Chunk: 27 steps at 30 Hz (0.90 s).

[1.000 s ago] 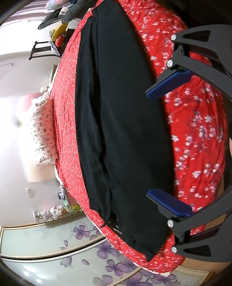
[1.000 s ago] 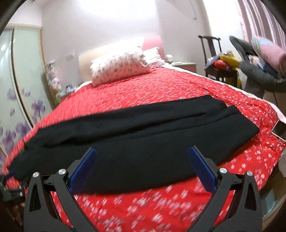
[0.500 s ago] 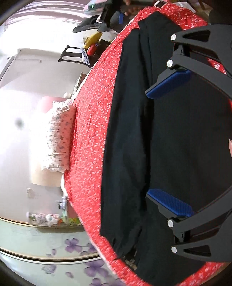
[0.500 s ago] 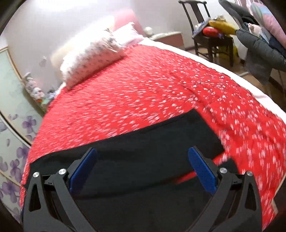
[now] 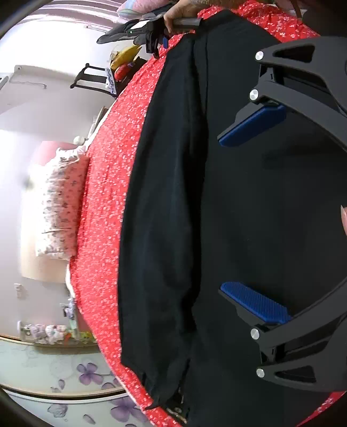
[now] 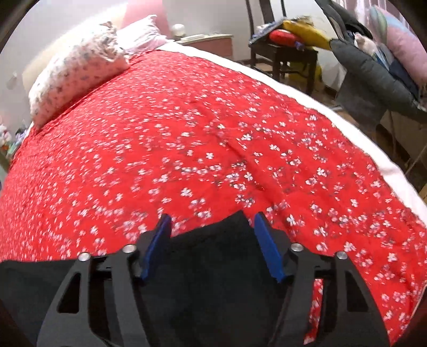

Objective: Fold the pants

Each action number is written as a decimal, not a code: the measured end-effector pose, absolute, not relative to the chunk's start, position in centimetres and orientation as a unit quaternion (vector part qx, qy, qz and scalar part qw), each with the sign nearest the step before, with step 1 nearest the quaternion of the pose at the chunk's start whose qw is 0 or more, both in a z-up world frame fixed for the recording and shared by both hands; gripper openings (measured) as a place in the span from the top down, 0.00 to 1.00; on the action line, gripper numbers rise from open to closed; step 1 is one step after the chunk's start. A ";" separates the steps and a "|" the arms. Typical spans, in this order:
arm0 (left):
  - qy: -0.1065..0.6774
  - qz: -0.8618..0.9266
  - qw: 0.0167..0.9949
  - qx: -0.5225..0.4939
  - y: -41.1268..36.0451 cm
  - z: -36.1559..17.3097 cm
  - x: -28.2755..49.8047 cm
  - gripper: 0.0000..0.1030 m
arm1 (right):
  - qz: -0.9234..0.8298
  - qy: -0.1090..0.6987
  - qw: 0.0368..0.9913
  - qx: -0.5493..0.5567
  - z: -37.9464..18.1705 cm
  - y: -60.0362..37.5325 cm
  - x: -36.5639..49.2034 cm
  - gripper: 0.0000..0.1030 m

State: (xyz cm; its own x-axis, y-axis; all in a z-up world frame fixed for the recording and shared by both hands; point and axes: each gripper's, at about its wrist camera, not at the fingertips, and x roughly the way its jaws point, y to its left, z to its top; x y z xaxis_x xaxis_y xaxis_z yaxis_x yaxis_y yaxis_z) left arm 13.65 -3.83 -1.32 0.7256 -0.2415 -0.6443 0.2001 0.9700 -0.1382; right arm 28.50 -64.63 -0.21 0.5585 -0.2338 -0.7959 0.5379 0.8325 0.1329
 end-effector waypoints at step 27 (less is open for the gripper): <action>0.372 -0.117 0.919 -0.054 -2.8 -1.8 13.6 0.02 | -0.189 0.323 0.908 0.187 3.2 -63.9 23.2 0.82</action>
State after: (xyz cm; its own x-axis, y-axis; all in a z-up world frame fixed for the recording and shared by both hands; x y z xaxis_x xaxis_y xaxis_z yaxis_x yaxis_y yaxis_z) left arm 13.62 -2.76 -1.77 0.6952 -0.2558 -0.6718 0.1760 0.9667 -0.1860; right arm 23.24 -63.93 3.23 0.7197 -0.2220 -0.6578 0.4642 0.8585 0.2181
